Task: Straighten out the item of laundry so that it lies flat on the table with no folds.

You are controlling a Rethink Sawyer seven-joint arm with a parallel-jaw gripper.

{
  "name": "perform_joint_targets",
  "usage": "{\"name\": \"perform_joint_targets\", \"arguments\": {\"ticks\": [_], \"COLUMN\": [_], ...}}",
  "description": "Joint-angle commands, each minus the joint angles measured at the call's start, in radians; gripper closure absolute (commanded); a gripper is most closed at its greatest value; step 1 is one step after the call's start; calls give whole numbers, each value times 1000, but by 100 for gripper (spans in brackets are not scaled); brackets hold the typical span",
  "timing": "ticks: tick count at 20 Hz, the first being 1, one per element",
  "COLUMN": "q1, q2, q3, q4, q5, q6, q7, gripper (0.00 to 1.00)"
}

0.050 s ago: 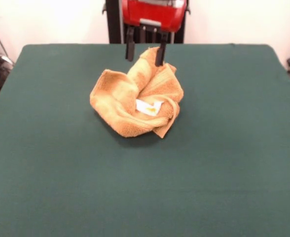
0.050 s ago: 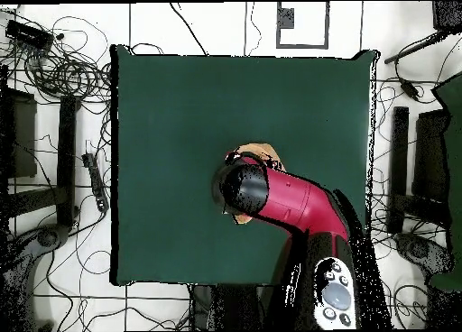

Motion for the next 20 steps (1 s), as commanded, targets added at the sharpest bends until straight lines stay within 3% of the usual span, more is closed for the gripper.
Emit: {"name": "perform_joint_targets", "arguments": {"ticks": [1, 13, 20], "q1": [29, 66, 4], "q2": [149, 199, 217], "q3": [131, 103, 134], "q4": [74, 27, 68], "q5": [80, 119, 130], "q6": [-119, -138, -159], "q7": [272, 257, 239], "gripper": [0, 0, 0]}}
